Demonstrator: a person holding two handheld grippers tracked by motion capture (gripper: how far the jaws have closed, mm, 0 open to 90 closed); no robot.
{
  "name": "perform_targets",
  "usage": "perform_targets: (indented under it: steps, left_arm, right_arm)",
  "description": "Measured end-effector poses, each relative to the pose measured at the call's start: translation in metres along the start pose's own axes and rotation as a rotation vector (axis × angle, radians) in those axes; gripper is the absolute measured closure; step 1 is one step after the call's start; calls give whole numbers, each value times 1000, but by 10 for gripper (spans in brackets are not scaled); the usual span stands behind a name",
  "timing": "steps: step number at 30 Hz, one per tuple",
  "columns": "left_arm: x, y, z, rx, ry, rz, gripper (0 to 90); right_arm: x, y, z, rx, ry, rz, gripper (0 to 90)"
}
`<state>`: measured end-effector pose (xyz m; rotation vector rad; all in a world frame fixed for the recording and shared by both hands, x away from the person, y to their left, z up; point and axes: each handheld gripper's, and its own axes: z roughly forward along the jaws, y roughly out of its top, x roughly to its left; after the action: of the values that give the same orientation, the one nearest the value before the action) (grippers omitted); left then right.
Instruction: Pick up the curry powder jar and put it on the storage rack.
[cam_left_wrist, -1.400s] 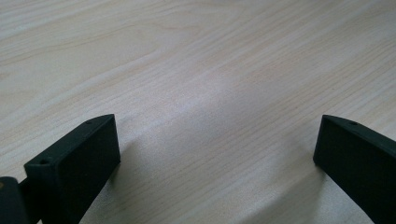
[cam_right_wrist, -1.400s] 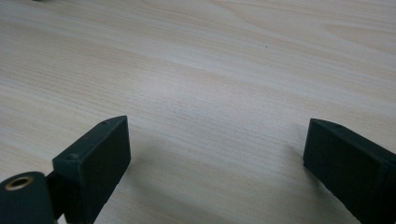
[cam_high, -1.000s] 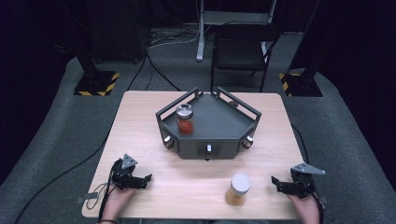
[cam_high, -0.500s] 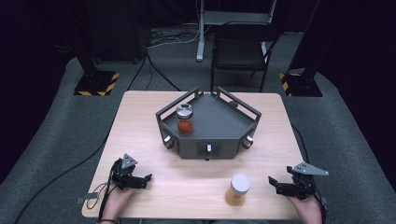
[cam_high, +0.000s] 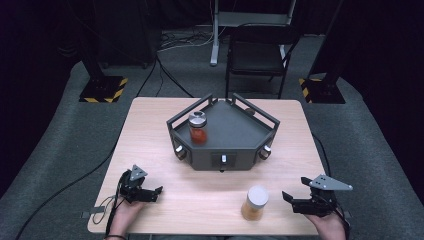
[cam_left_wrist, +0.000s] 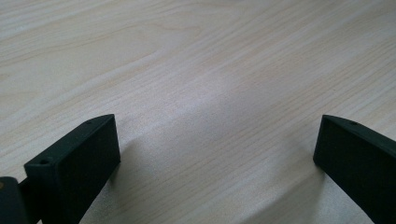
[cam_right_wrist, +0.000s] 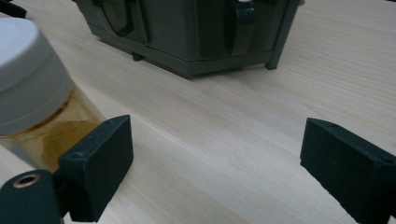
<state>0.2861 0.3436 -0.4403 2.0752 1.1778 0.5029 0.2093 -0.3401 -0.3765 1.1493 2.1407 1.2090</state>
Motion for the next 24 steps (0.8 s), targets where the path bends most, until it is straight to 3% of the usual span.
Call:
perform_targets:
  steps: [24]
  left_arm:
    - [0,0,0,0,0,0,1]
  right_arm:
    - [12,18,-13,-44,188,-112,83]
